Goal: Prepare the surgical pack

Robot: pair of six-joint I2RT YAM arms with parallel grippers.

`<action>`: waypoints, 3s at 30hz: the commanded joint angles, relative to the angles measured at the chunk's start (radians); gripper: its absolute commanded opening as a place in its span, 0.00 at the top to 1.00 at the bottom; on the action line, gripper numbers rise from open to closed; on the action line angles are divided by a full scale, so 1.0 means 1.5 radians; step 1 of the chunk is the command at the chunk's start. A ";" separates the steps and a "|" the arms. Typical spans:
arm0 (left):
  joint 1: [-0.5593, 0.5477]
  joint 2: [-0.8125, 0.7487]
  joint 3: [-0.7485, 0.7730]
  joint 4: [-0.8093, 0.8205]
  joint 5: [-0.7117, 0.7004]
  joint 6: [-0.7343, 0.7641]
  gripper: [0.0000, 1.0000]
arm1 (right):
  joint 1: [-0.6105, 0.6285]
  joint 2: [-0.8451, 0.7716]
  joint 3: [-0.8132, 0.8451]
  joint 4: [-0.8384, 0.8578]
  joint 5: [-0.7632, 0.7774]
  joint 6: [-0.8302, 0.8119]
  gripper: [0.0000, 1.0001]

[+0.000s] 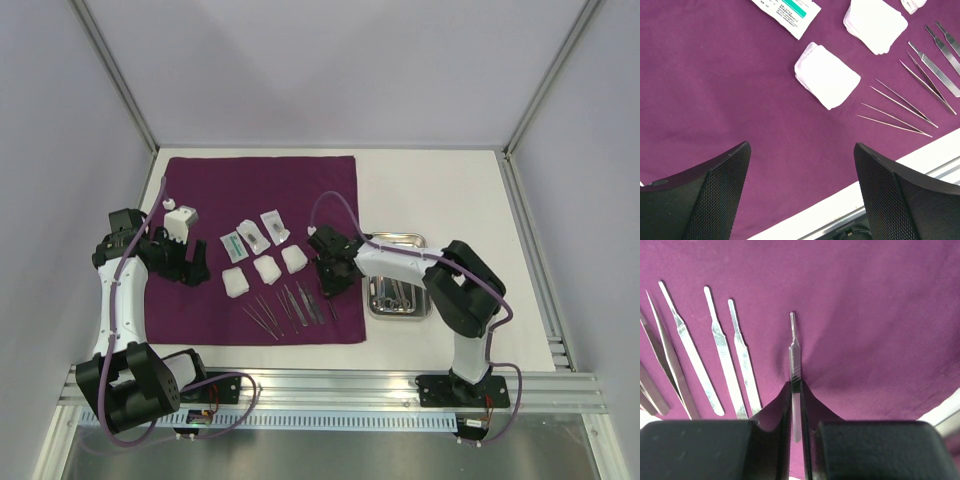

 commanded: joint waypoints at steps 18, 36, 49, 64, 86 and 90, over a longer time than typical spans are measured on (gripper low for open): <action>0.005 -0.006 -0.001 0.007 0.005 0.014 0.07 | -0.061 -0.045 -0.052 0.055 -0.081 -0.001 0.86; 0.005 -0.005 -0.003 0.010 0.008 0.013 0.07 | -0.075 -0.035 -0.073 0.079 -0.116 0.007 0.99; 0.005 -0.005 -0.006 0.014 0.004 0.013 0.07 | -0.075 -0.093 -0.075 0.068 -0.090 0.013 1.00; 0.004 -0.003 0.002 0.010 -0.006 0.005 0.07 | -0.198 -0.284 -0.129 0.039 -0.094 0.015 0.99; 0.005 -0.017 0.003 -0.007 0.005 0.009 0.07 | -0.386 -0.323 -0.312 0.081 -0.117 -0.003 0.72; 0.006 -0.017 0.006 -0.008 0.006 0.007 0.07 | -0.371 -0.346 -0.264 0.005 -0.040 -0.003 0.62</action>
